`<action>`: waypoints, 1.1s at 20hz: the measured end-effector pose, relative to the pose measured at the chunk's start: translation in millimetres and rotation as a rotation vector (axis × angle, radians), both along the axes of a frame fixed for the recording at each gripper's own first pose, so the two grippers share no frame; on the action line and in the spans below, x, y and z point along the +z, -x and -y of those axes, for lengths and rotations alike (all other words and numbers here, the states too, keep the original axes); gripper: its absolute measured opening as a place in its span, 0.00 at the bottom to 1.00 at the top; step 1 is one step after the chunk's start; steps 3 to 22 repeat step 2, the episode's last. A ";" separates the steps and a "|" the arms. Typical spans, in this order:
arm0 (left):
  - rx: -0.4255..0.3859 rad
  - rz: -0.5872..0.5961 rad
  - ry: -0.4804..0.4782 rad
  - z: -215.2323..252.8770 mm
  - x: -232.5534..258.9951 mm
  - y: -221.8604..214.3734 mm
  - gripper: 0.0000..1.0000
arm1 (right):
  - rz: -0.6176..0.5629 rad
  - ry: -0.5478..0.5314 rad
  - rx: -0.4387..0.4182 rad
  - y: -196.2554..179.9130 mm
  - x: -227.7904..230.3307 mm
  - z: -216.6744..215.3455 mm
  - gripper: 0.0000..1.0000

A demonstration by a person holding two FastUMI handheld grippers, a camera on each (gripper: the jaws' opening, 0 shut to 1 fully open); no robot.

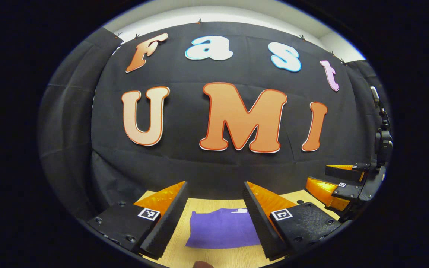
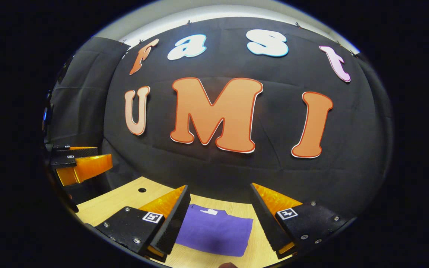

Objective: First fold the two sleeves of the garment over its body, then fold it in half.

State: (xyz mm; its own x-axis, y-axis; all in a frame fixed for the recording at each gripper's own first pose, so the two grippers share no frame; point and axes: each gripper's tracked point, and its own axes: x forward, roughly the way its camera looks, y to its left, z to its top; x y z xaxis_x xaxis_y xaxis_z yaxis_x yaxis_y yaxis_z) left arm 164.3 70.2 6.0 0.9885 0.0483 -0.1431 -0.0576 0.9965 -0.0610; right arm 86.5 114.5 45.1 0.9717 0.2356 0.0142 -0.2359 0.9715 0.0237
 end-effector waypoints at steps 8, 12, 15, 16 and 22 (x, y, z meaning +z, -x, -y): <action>0.006 0.038 0.006 0.6 1.9 10.6 0.93 | 0.045 -0.013 -0.002 8.6 3.6 -3.2 0.95; 0.006 0.038 0.006 0.6 1.9 10.6 0.93 | 0.045 -0.013 -0.002 8.6 3.6 -3.2 0.95; 0.006 0.038 0.006 0.6 1.9 10.6 0.93 | 0.045 -0.013 -0.002 8.6 3.6 -3.2 0.95; 0.006 0.038 0.006 0.6 1.9 10.6 0.93 | 0.045 -0.013 -0.002 8.6 3.6 -3.2 0.95; 0.006 0.038 0.006 0.6 1.9 10.6 0.93 | 0.045 -0.013 -0.002 8.6 3.6 -3.2 0.95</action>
